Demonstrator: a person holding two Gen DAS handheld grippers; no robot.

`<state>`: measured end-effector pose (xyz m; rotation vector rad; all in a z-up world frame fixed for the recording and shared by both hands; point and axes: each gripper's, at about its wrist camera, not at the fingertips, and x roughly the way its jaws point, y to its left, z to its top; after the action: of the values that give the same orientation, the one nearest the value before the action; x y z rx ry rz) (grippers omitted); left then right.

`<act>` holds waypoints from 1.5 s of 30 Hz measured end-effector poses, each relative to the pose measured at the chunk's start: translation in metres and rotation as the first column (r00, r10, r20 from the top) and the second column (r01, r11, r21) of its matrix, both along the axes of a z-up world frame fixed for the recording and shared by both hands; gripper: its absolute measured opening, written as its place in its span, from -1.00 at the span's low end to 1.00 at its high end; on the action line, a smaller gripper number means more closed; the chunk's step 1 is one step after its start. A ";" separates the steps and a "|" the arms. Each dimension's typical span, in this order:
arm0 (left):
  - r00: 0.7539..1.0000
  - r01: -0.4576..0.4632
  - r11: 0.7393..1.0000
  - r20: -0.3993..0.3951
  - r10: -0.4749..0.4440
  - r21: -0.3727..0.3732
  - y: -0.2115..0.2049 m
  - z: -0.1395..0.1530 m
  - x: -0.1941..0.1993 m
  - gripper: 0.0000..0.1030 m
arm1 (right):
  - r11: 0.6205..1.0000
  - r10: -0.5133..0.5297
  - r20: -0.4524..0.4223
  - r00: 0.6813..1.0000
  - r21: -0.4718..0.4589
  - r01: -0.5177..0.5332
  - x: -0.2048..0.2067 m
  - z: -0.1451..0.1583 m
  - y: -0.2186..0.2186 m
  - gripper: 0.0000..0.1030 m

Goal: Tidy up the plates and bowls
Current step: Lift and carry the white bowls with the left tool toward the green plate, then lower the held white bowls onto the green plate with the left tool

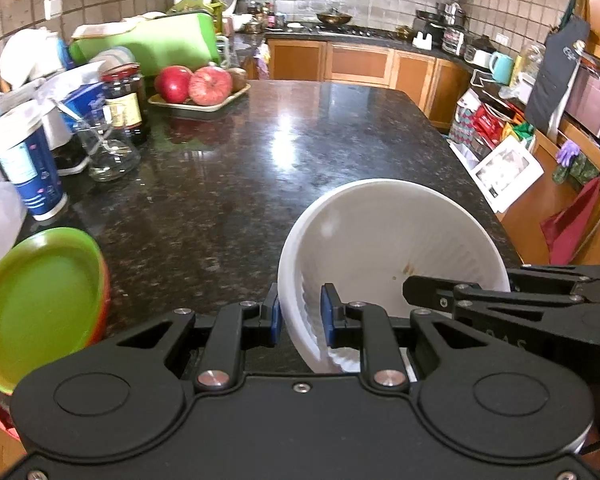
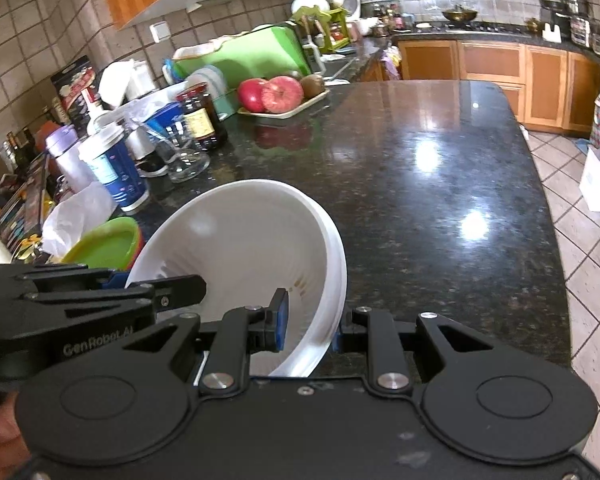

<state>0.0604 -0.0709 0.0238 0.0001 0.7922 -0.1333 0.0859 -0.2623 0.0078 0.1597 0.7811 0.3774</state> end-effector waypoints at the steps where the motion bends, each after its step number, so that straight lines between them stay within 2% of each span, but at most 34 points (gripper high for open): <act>1: 1.000 -0.006 1.000 0.001 0.006 -0.001 0.003 0.001 -0.002 -0.44 | 1.000 0.006 0.002 1.000 0.000 -0.006 -0.001 0.001 0.004 -0.53; 10: 0.999 -0.028 1.000 0.025 0.028 0.000 0.054 0.008 -0.019 -0.44 | 0.999 0.041 0.035 0.999 0.002 -0.041 -0.012 0.014 0.058 -0.53; 20: 0.999 -0.051 0.999 0.015 0.051 0.003 0.137 0.020 -0.030 -0.45 | 0.997 0.072 0.018 0.997 0.023 -0.072 -0.015 0.022 0.155 -0.53; 28: 0.997 -0.071 0.997 0.000 0.071 0.015 0.191 0.018 -0.030 -0.46 | 0.995 0.097 0.014 0.995 0.011 -0.097 -0.010 0.024 0.221 -0.53; 36: 0.996 -0.056 0.998 -0.063 0.056 -0.010 0.227 0.011 -0.020 -0.46 | 0.997 0.082 -0.025 0.996 -0.012 -0.082 0.000 0.016 0.260 -0.53; 45: 0.994 -0.030 0.999 -0.105 0.026 -0.032 0.250 0.002 -0.002 -0.46 | 0.998 0.058 -0.079 0.995 -0.034 -0.061 0.015 0.007 0.276 -0.53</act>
<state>0.0586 0.1790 0.0255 -0.0500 0.8940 -0.1206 0.1007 0.0137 0.0144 0.1178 0.8707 0.4149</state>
